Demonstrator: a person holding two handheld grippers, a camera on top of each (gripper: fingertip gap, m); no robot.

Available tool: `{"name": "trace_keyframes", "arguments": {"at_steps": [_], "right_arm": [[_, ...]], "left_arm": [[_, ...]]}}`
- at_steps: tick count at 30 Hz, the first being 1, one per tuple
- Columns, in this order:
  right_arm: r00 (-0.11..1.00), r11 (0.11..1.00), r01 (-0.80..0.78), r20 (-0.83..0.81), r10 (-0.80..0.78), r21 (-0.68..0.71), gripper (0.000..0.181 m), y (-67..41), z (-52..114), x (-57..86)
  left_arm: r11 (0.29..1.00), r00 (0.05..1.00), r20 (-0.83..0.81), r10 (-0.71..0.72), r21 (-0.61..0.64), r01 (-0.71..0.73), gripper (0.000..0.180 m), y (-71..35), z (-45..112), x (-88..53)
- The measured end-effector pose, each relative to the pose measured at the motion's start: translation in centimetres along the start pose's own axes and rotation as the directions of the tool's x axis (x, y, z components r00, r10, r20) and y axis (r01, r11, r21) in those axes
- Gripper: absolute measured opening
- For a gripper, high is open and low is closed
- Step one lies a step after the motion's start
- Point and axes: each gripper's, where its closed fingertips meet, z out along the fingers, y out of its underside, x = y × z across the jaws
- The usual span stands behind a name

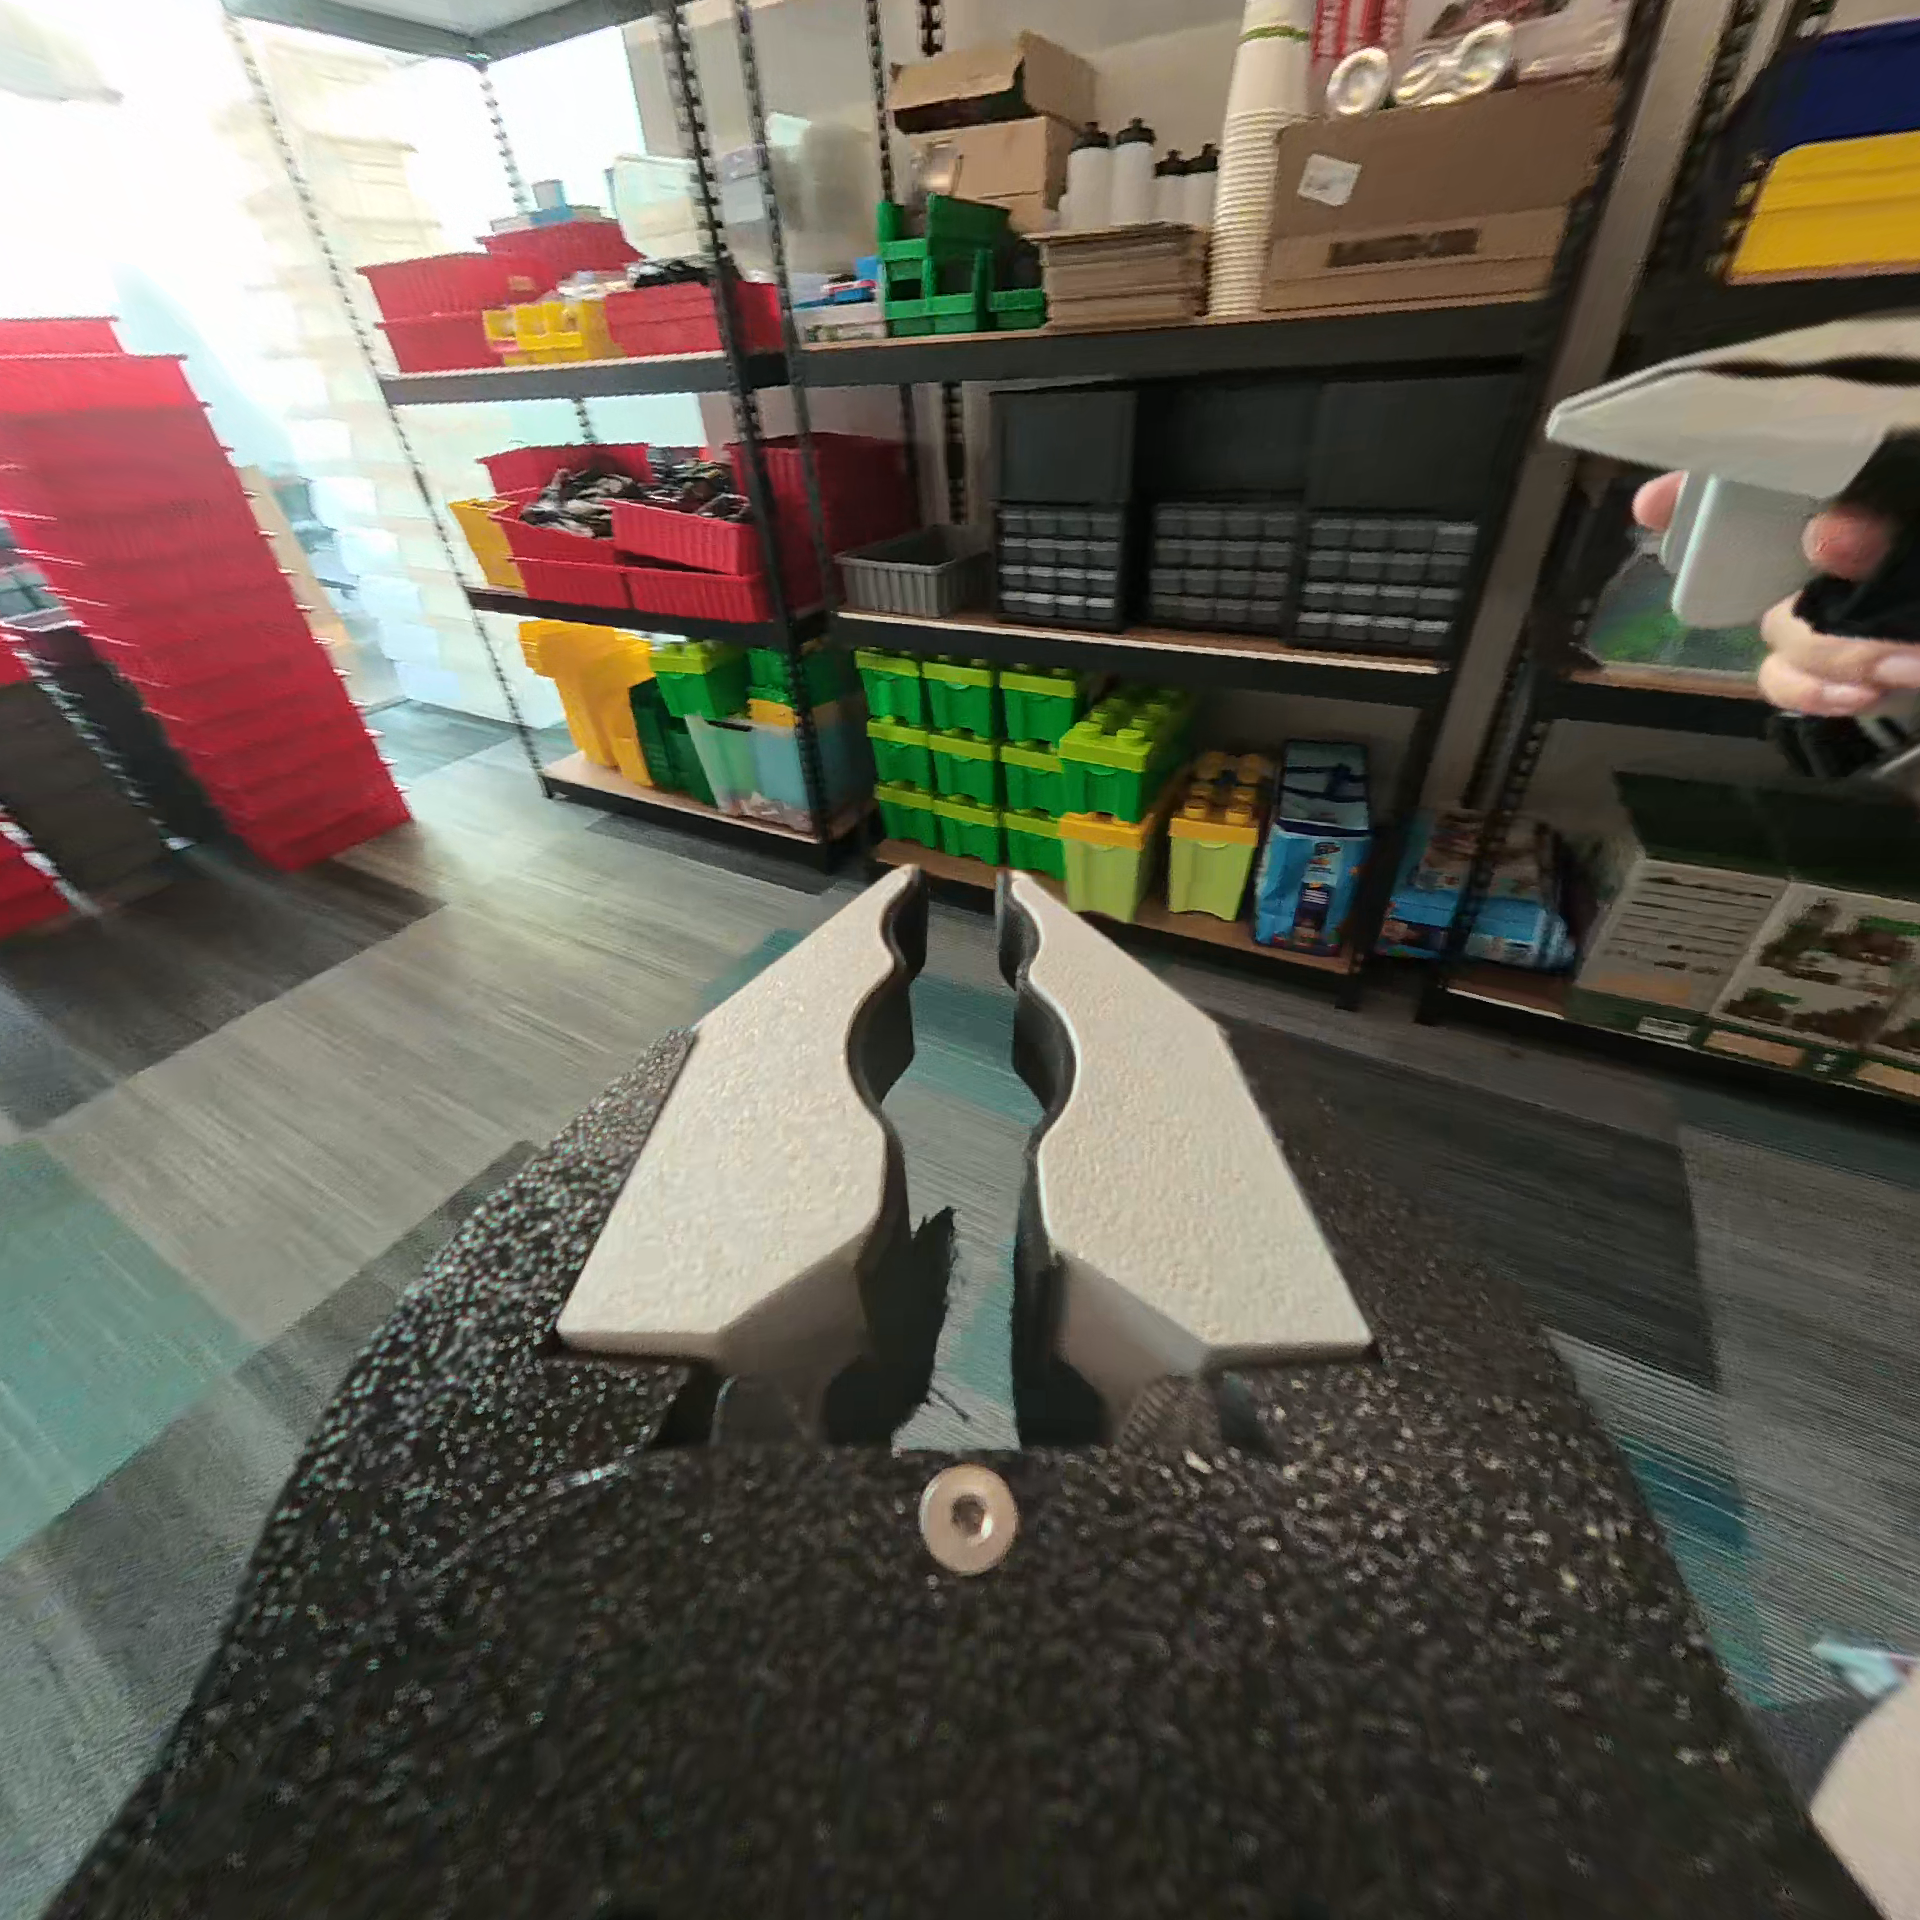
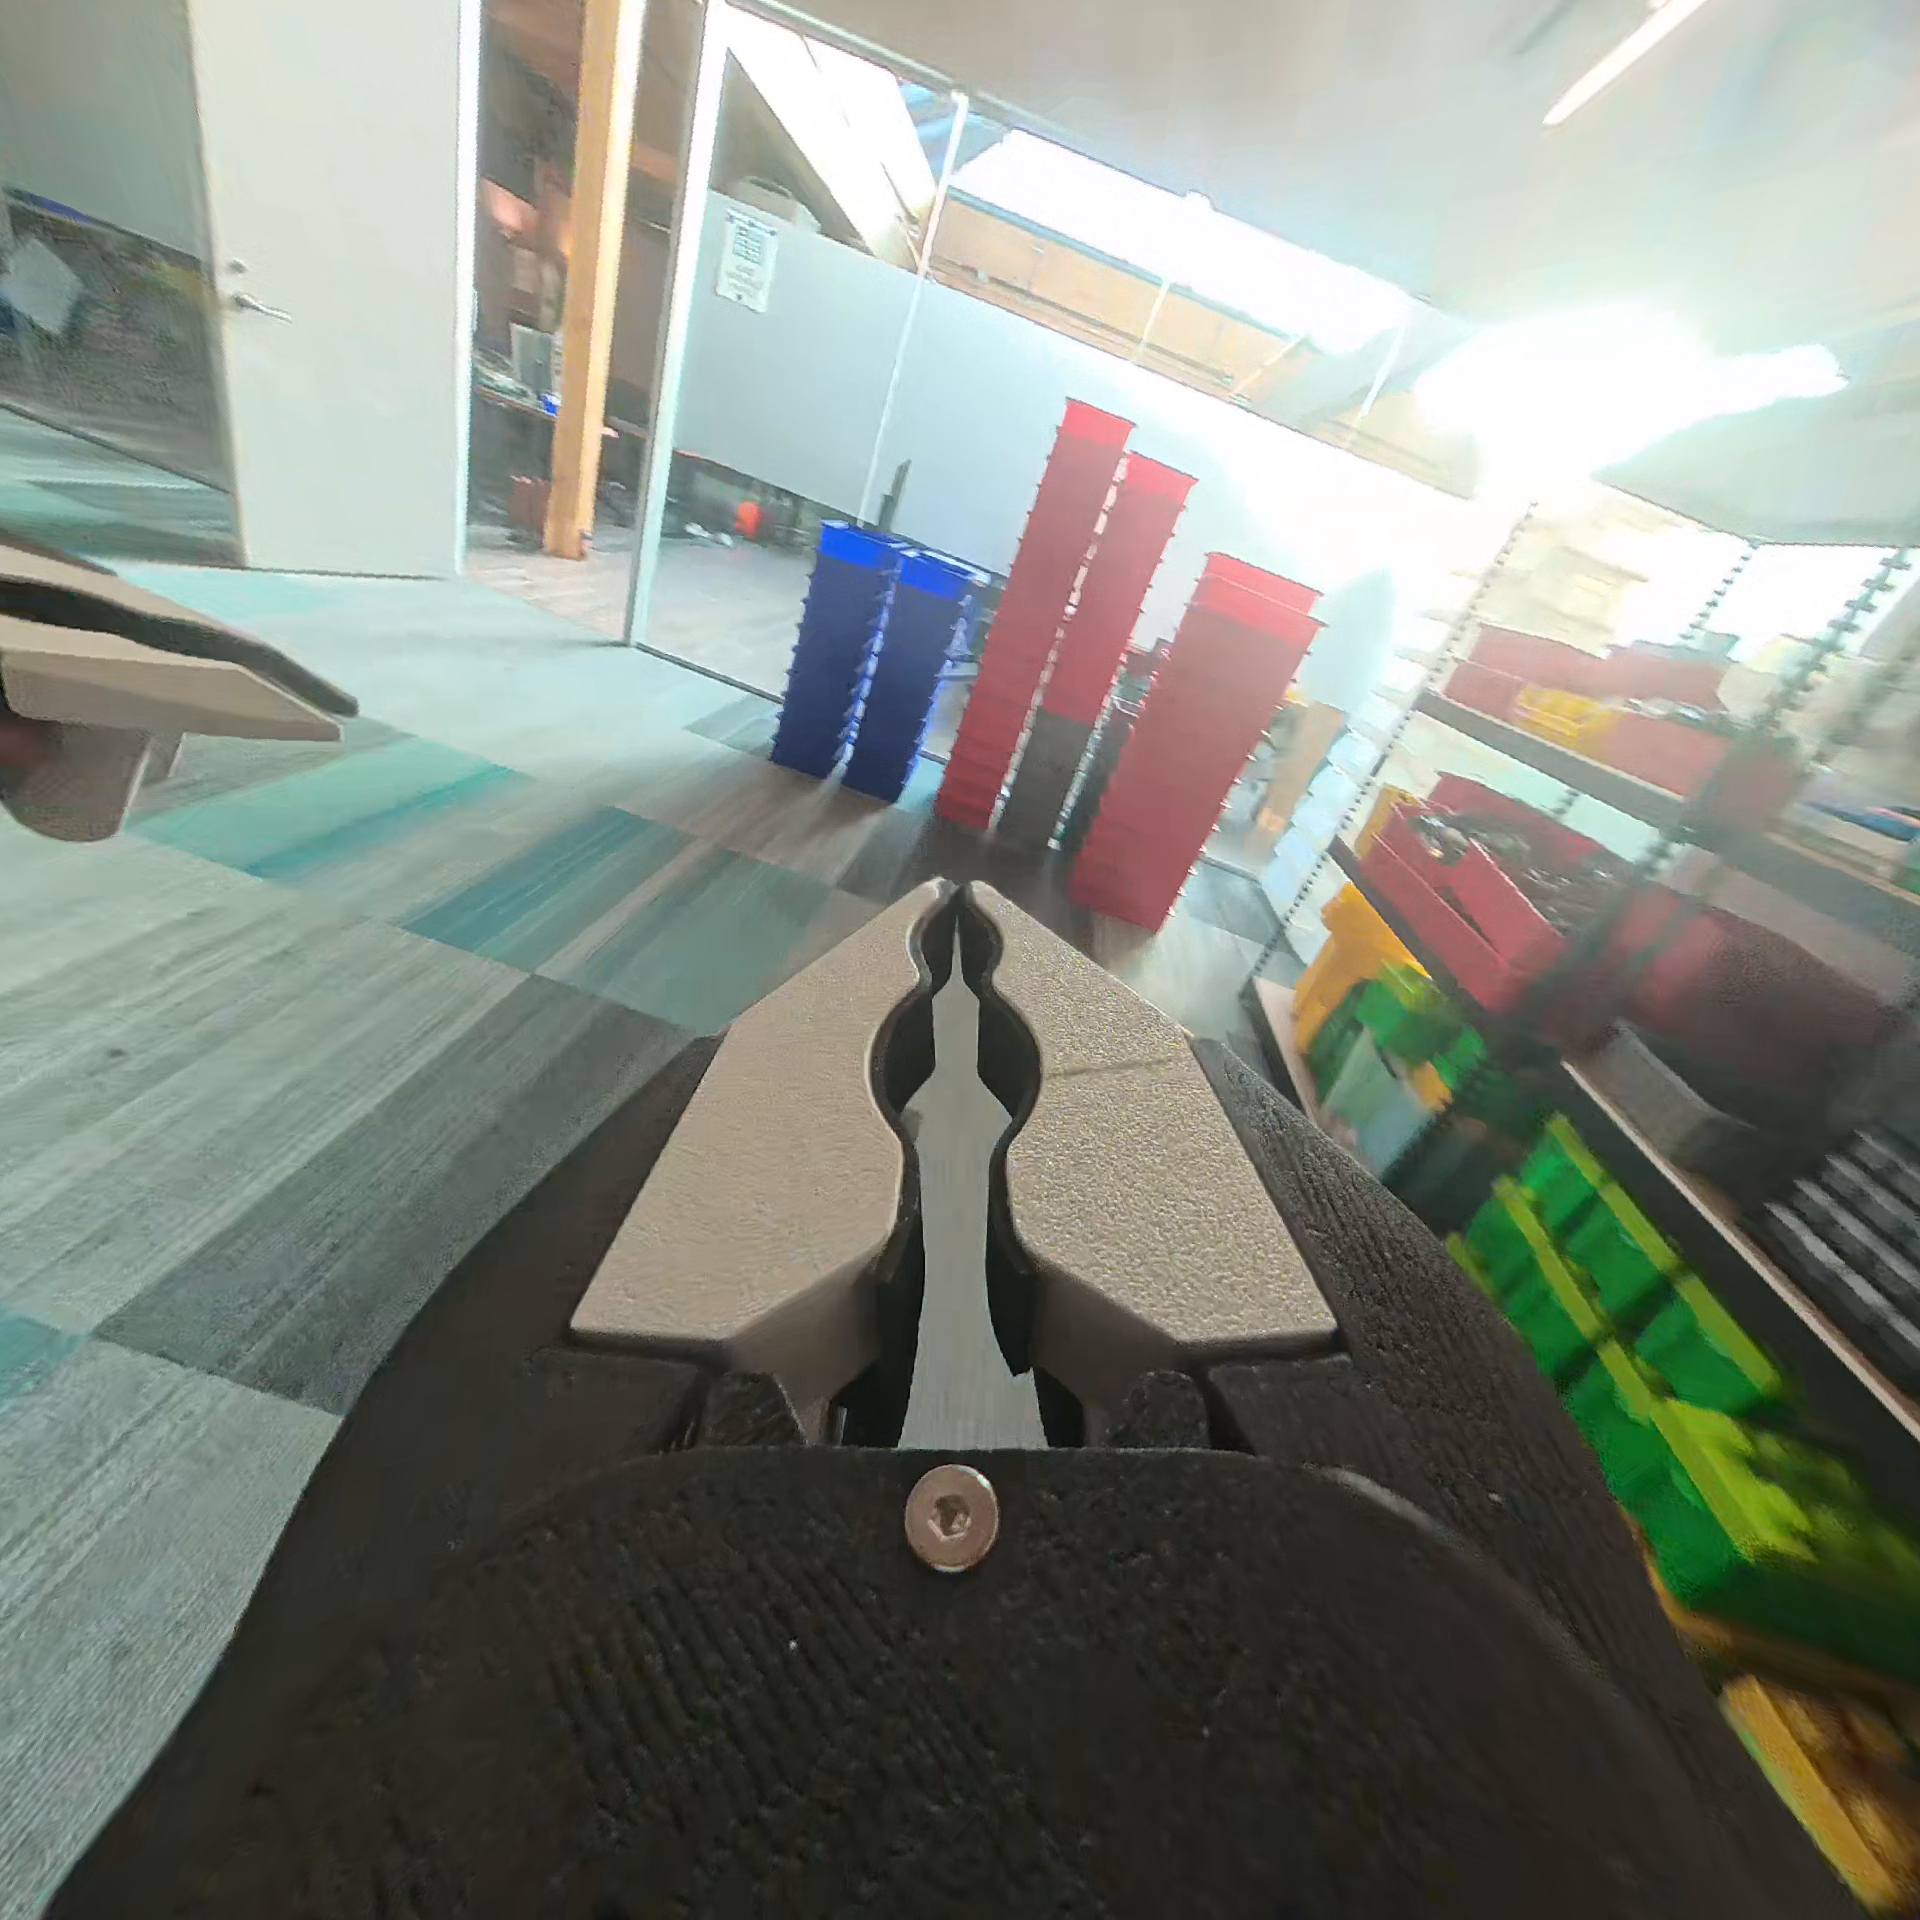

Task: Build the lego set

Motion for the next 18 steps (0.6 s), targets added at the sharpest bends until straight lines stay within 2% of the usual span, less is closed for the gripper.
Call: {"name": "trace_keyframes", "arguments": {"at_steps": [2,6,8,10,14,18], "right_arm": [[0.996,0.997,-0.052,0.073,0.047,0.061,0.004,-0.3,6.1,1.2],[0.953,0.968,-0.201,0.259,0.159,0.148,0.008,-0.8,18.5,-0.8],[0.913,0.949,-0.264,0.36,0.189,0.171,0.008,-1.0,24.5,-3.9],[0.857,0.94,-0.305,0.475,0.2,0.154,0.006,-0.9,30.3,-8.2],[0.754,0.954,-0.26,0.649,0.105,0.147,0.002,-1.2,40.6,-18.0],[0.655,0.964,-0.213,0.755,0.021,0.158,0.0,-3.6,49.5,-26.3]], "left_arm": [[1.0,0.994,0.105,0.028,0.002,-0.028,0.01,-0.2,0.5,-4.2],[1.0,0.954,0.297,-0.026,-0.006,0.029,0.012,1.1,-1.5,-13.0],[0.999,0.913,0.408,-0.03,-0.026,0.045,0.0,2.4,-3.6,-17.9],[0.998,0.877,0.48,-0.01,-0.056,0.042,0.0,3.6,-5.8,-22.5],[0.996,0.811,0.584,0.008,-0.073,0.043,0.0,5.3,-9.8,-31.8],[0.99,0.754,0.656,-0.045,-0.073,0.122,0.0,5.8,-12.3,-40.9]]}}
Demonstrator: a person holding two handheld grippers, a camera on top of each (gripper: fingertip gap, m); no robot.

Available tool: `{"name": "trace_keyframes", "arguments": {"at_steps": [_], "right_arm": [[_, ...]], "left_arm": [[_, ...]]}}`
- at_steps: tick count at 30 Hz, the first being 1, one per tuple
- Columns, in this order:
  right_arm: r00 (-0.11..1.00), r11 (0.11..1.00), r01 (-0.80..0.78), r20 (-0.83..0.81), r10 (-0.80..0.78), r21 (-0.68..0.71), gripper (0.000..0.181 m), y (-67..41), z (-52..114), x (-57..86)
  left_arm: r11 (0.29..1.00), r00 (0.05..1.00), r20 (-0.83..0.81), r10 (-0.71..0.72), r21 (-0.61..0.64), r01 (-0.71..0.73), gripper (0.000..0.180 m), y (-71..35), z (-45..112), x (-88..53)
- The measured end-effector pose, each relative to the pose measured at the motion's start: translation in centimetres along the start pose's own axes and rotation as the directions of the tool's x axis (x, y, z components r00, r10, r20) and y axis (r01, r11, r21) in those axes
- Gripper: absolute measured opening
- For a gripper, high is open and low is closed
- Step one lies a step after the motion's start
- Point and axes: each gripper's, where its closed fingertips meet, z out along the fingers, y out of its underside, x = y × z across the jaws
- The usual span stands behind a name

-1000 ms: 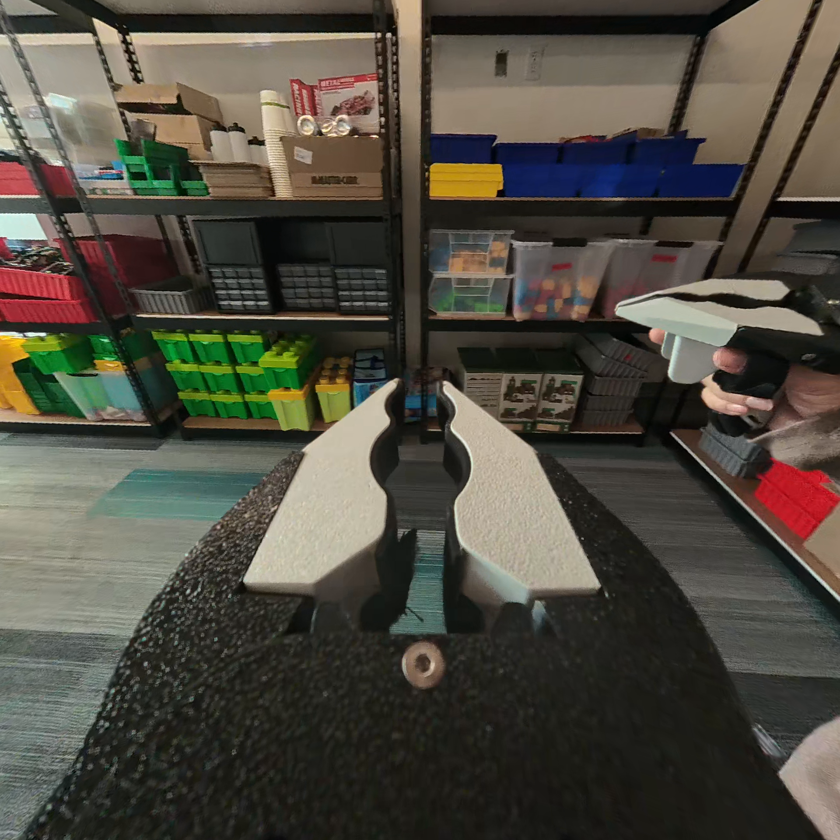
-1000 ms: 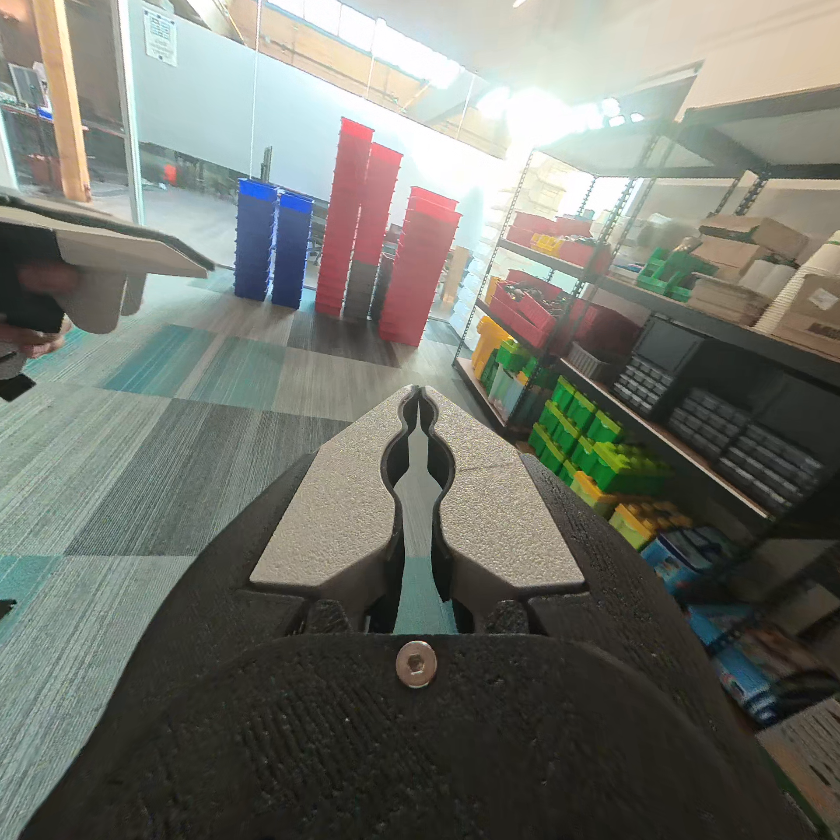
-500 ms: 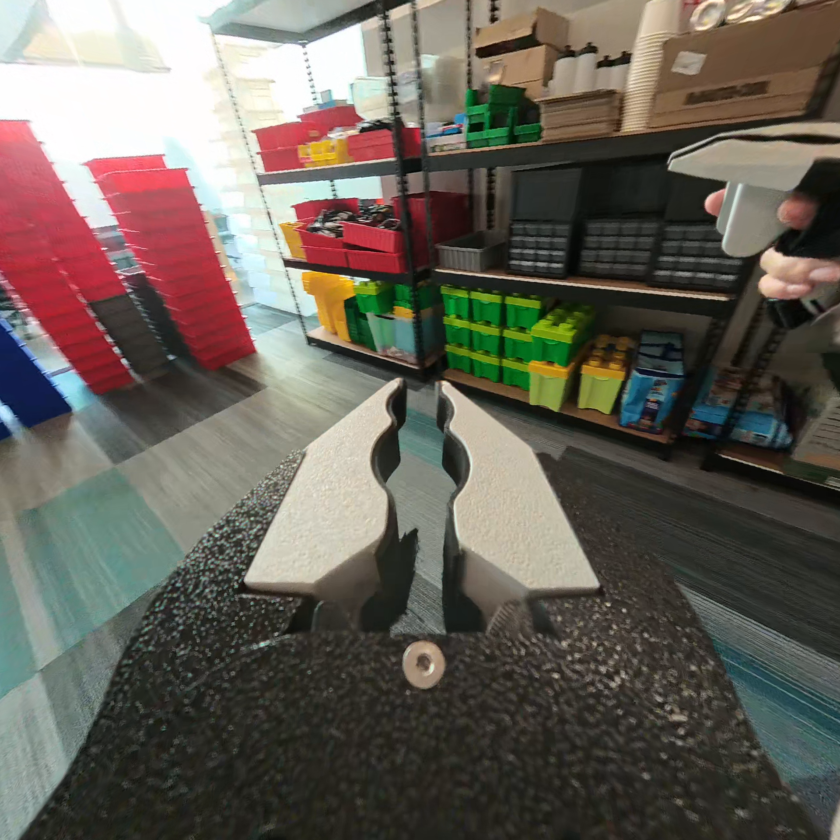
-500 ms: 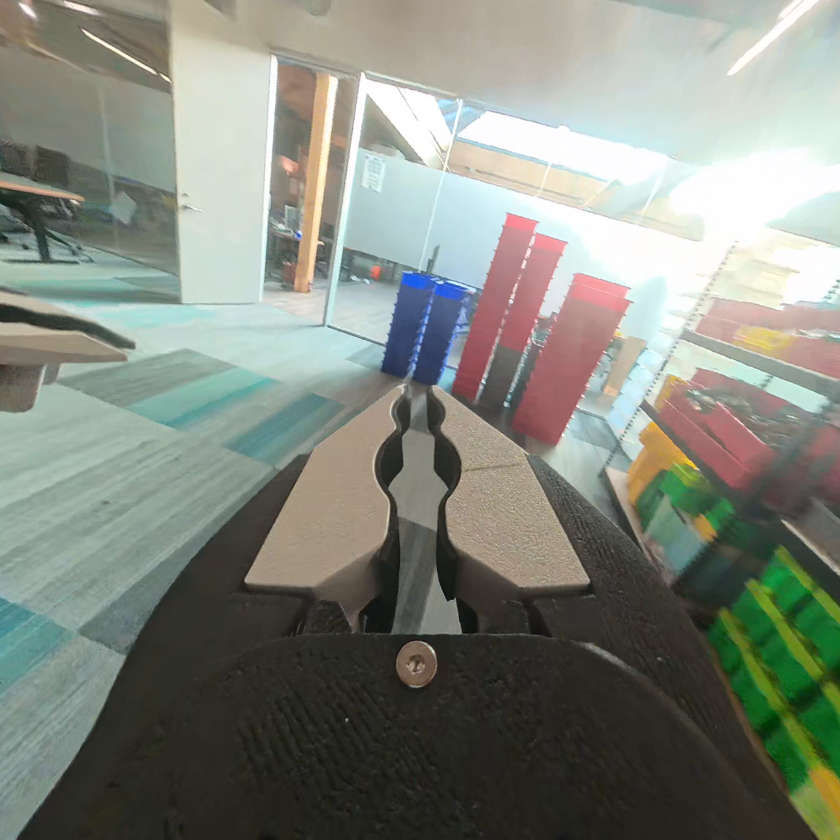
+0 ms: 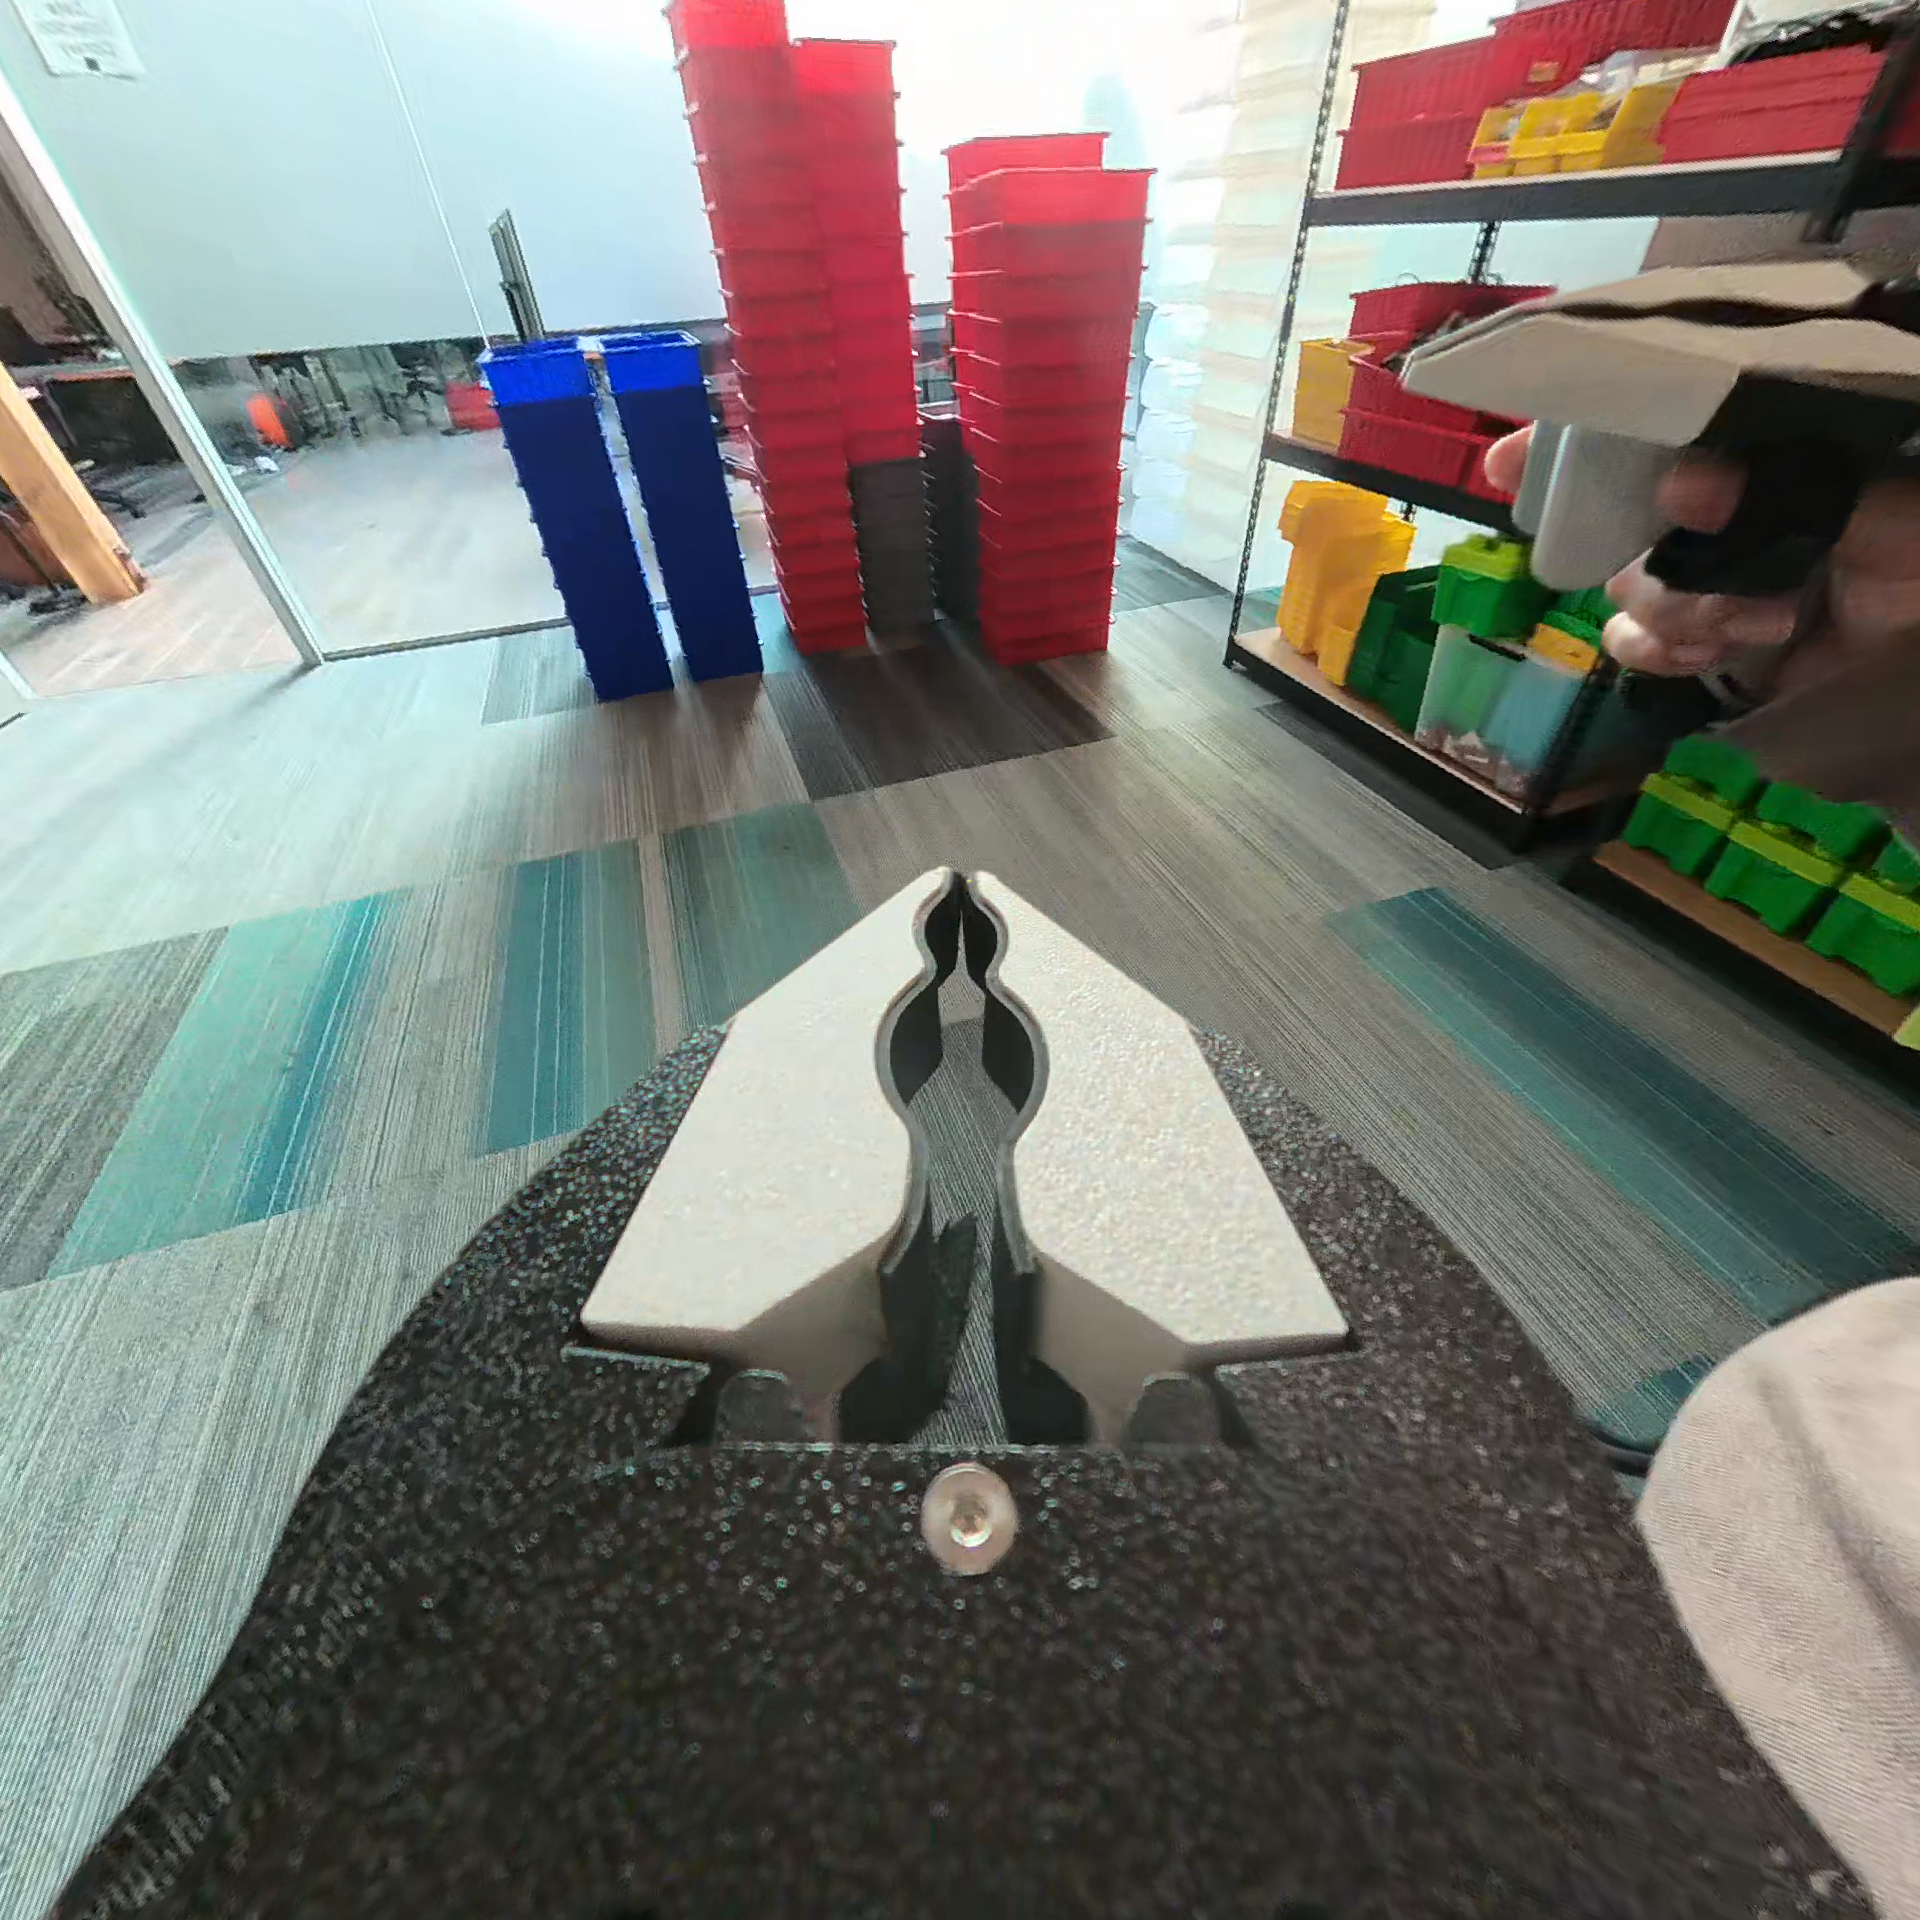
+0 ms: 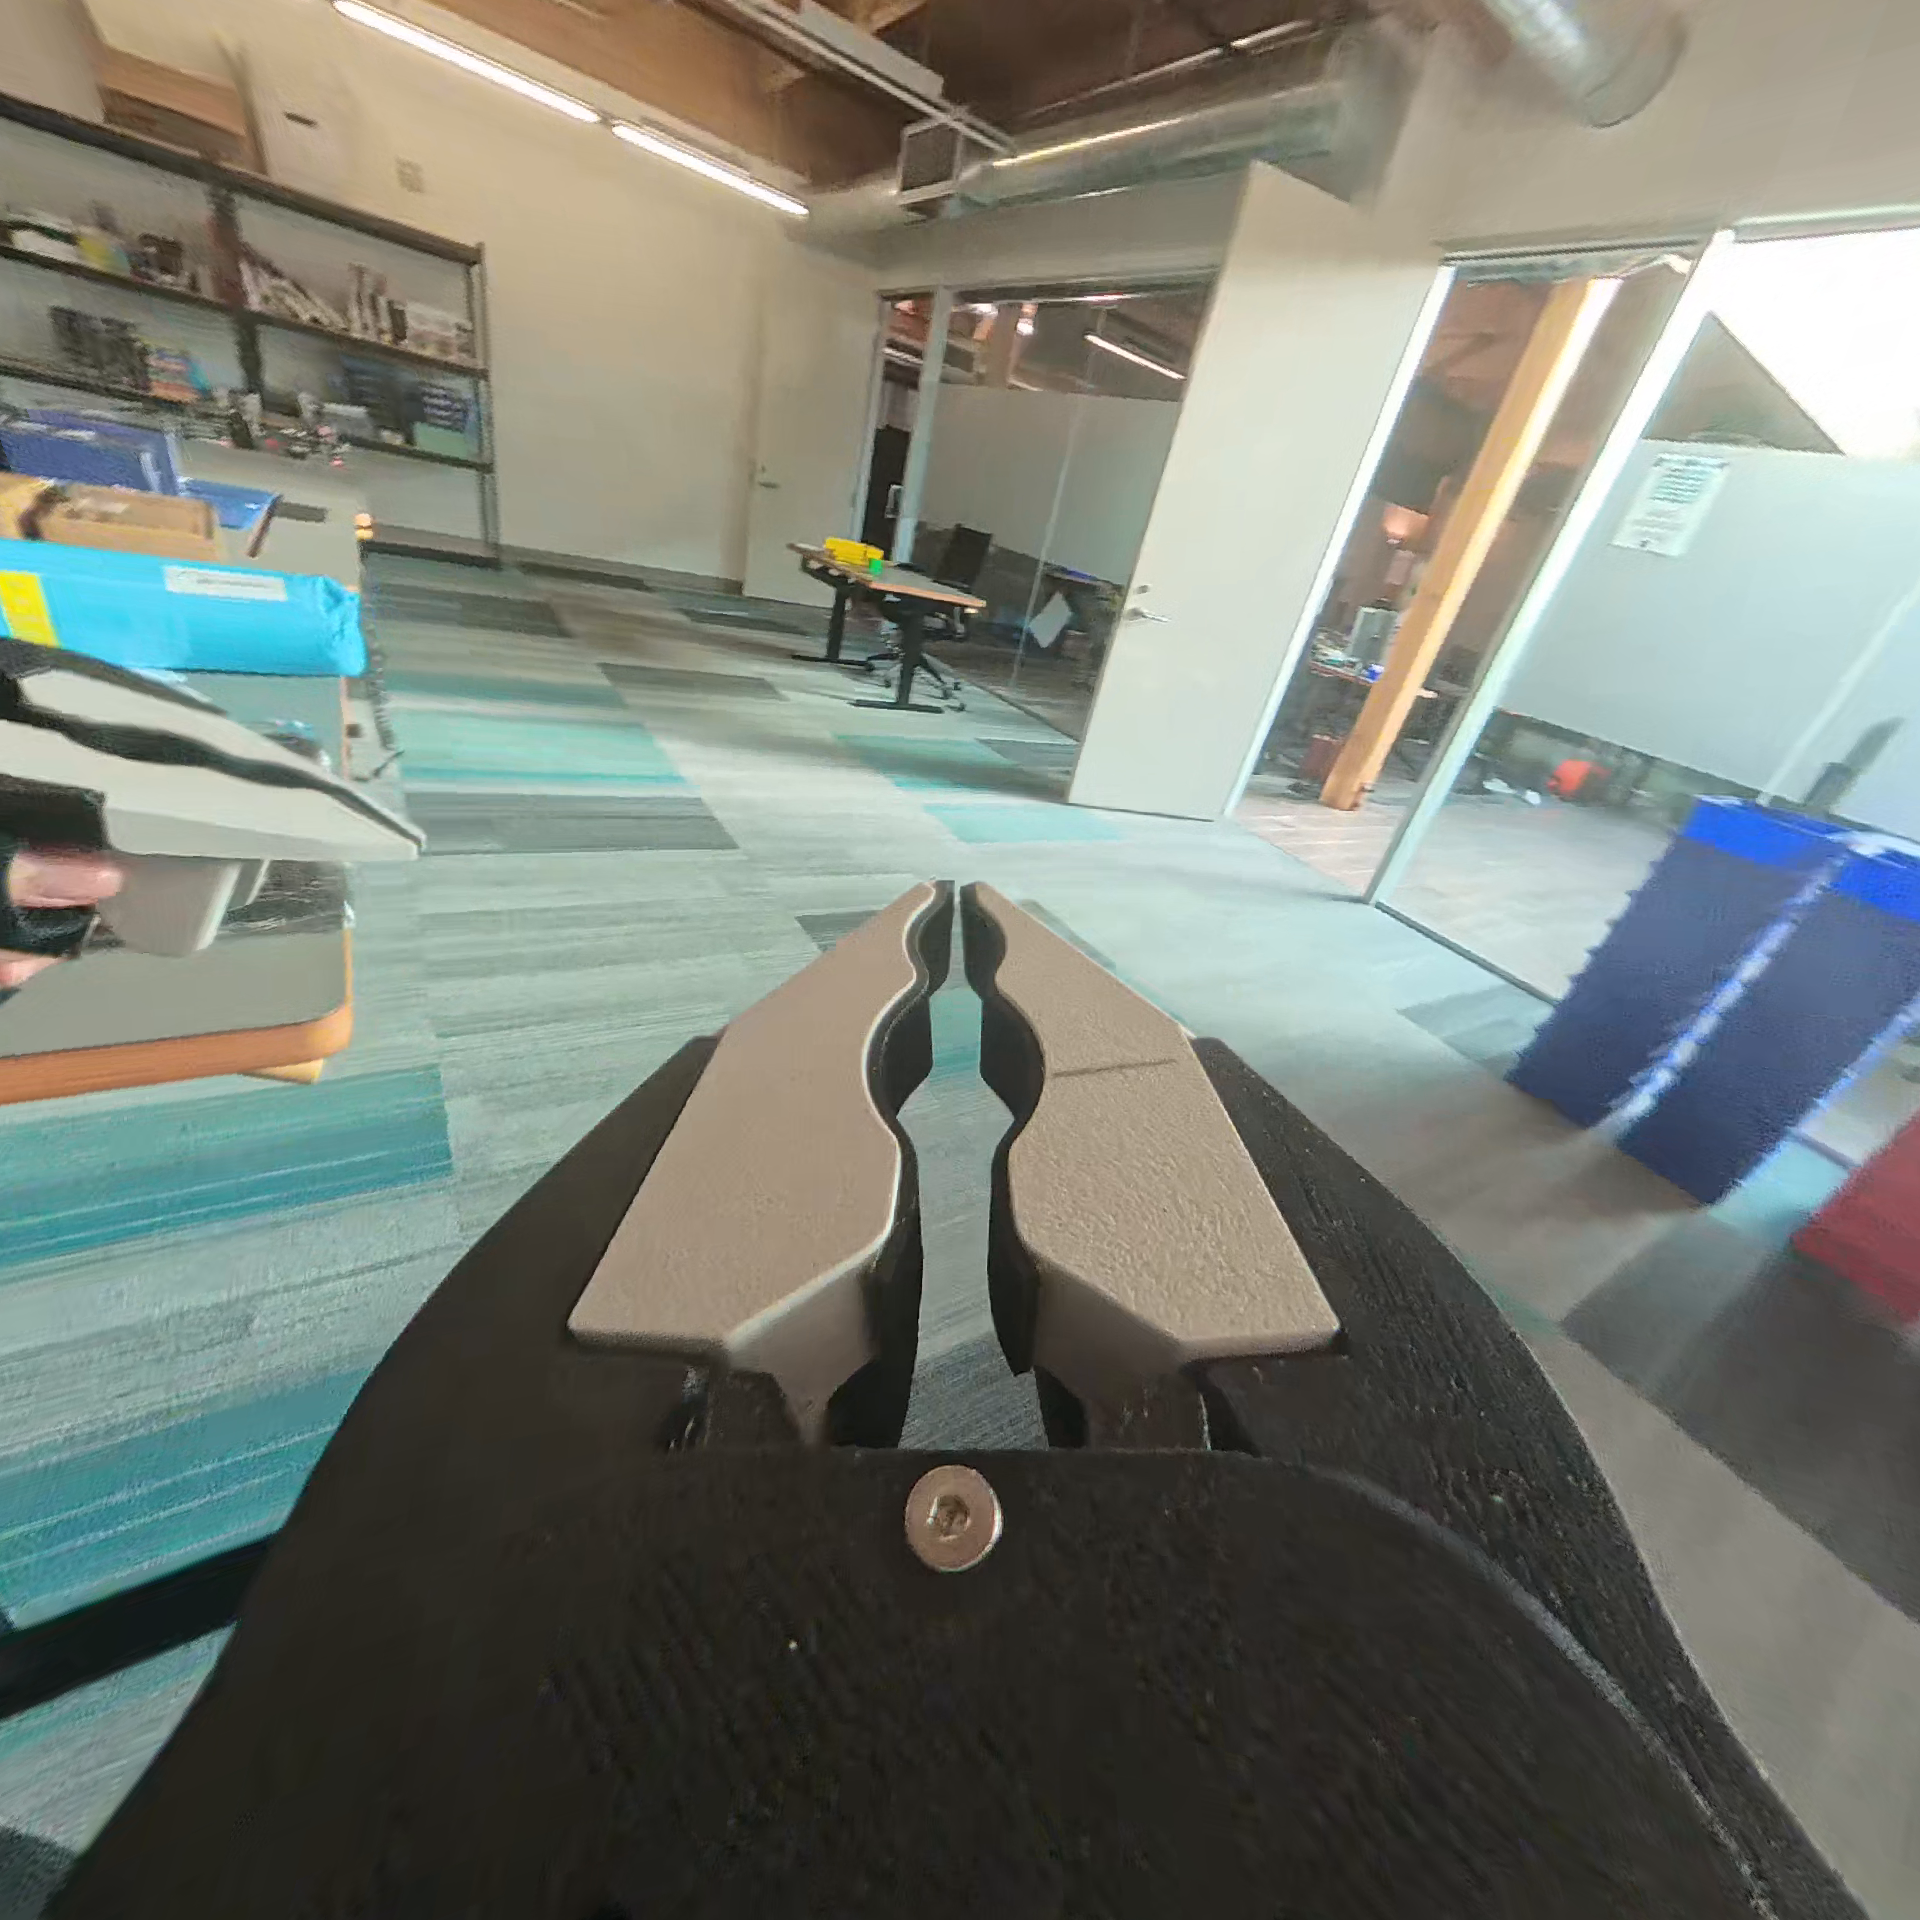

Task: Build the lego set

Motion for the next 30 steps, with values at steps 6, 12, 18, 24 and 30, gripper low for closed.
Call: {"name": "trace_keyframes", "arguments": {"at_steps": [6,12,18,24,30], "right_arm": [[0.954,0.969,0.244,0.187,-0.236,-0.02,0.0,2.8,13.4,1.1],[0.943,0.99,0.139,0.309,-0.122,-0.034,0.0,7.6,26.3,4.6],[0.853,0.989,0.143,0.5,-0.148,0.047,0.0,8.7,41.7,6.6],[0.654,0.987,0.121,0.739,-0.161,0.108,0.0,8.6,56.0,3.0],[0.454,0.996,0.051,0.887,-0.085,0.07,0.0,10.7,67.0,-7.0]], "left_arm": [[0.993,0.996,0.03,-0.08,0.088,0.077,0.0,-2.8,6.4,-8.5],[0.999,0.968,0.25,0.017,0.038,-0.027,0.0,-1.3,11.1,-19.5],[0.994,0.848,0.521,-0.1,0.099,0.056,0.0,-0.3,12.8,-33.2],[0.997,0.655,0.752,-0.074,0.057,0.047,0.0,-0.5,10.6,-43.3],[0.986,0.39,0.92,-0.048,-0.018,0.163,0.0,4.7,3.3,-48.6]]}}
